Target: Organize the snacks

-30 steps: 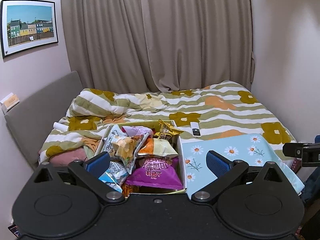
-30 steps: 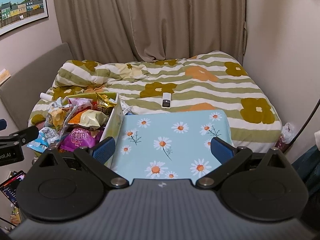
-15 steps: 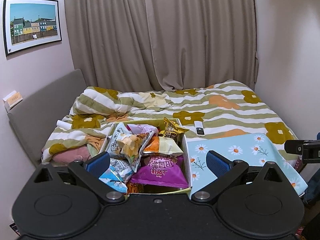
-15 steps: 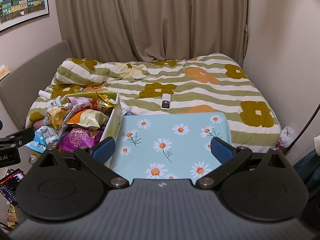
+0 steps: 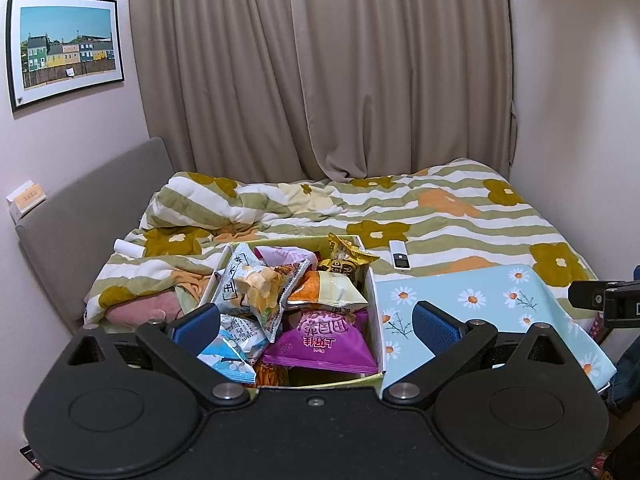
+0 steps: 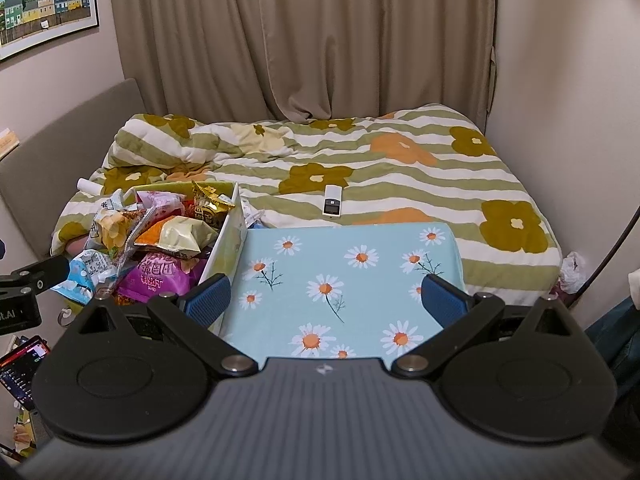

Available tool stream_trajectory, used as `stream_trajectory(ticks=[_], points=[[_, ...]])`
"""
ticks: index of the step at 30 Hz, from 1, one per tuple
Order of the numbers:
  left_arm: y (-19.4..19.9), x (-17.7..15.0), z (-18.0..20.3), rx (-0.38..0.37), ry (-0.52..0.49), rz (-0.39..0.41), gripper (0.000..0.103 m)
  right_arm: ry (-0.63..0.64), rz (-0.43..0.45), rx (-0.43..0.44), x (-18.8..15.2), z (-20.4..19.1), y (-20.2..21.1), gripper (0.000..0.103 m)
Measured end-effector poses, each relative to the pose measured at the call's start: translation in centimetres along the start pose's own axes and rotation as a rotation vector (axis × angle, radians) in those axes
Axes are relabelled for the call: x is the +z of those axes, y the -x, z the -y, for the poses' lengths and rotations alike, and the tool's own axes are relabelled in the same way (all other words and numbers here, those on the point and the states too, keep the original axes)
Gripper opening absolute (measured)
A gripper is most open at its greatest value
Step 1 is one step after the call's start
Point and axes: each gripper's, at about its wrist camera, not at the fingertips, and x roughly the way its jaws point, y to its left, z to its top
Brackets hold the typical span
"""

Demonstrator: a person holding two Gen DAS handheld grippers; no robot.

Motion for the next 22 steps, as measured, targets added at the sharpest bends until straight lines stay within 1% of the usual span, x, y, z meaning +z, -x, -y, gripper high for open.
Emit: stream_trajectory(ticks=[12,22], points=[[-0.13,-0.08,0.15,0.024,-0.014,-0.002,0.103,0.001,-0.001,-0.001,0.04,-0.14,-0.01,0.103],[-0.01,-0.20,0.01,0.025,-0.001,0.020,0.103,0.006,0.000,0.007,-0.27,-0.42,-0.15,0.103]])
